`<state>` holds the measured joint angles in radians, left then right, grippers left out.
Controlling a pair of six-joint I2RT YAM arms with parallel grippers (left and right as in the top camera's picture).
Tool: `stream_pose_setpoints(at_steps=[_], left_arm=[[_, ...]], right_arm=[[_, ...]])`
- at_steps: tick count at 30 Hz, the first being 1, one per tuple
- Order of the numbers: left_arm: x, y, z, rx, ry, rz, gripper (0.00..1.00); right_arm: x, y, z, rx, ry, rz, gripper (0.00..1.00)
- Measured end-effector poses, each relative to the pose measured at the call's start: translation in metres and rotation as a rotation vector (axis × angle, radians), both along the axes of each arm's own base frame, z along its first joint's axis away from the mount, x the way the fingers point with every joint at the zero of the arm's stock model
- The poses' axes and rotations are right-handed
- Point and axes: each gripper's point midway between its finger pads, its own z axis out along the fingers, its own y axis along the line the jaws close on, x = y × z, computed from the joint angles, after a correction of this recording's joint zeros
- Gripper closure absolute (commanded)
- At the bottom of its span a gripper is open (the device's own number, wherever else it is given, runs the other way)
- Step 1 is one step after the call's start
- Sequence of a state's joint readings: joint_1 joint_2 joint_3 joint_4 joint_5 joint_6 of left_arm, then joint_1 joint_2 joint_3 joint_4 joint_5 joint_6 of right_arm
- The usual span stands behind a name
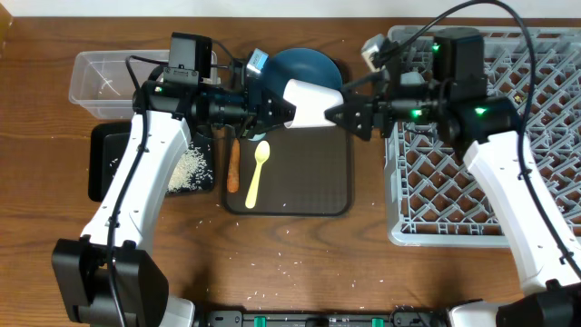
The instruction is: Sort waste into correct bins and load items into the dishwasher rack
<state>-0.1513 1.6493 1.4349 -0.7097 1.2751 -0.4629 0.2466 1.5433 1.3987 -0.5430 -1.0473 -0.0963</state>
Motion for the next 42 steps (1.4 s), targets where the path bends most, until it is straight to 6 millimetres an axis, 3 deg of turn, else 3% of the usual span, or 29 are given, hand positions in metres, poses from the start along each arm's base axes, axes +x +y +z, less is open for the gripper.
stream_pose_setpoints(at_steps=[9,11,14,19,27,35,42], left_arm=[[0.002,0.008,0.006,-0.036,0.006,0.007,0.94],[0.002,0.009,0.006,-0.039,0.006,0.007,0.94],[0.001,0.008,0.008,-0.048,0.007,0.002,0.93],[-0.003,0.000,0.025,-0.131,-0.038,-0.061,0.94],[-0.013,-0.005,0.037,-0.196,-0.023,-0.115,0.94],[-0.014,-0.006,0.040,-0.212,-0.027,-0.128,0.94],[-0.015,-0.008,0.040,-0.209,-0.032,-0.133,0.93]], right_arm=[[-0.004,0.012,0.007,0.012,-0.066,0.042,0.42],[-0.004,0.013,0.008,0.015,-0.073,0.046,0.41],[-0.004,0.014,0.009,0.019,-0.080,0.050,0.29],[-0.013,0.025,0.012,0.031,-0.102,0.097,0.26],[-0.023,0.034,0.019,0.065,-0.130,0.154,0.30],[-0.019,0.033,0.034,0.111,-0.216,0.178,0.29],[-0.019,0.022,0.038,0.142,-0.202,0.193,0.40]])
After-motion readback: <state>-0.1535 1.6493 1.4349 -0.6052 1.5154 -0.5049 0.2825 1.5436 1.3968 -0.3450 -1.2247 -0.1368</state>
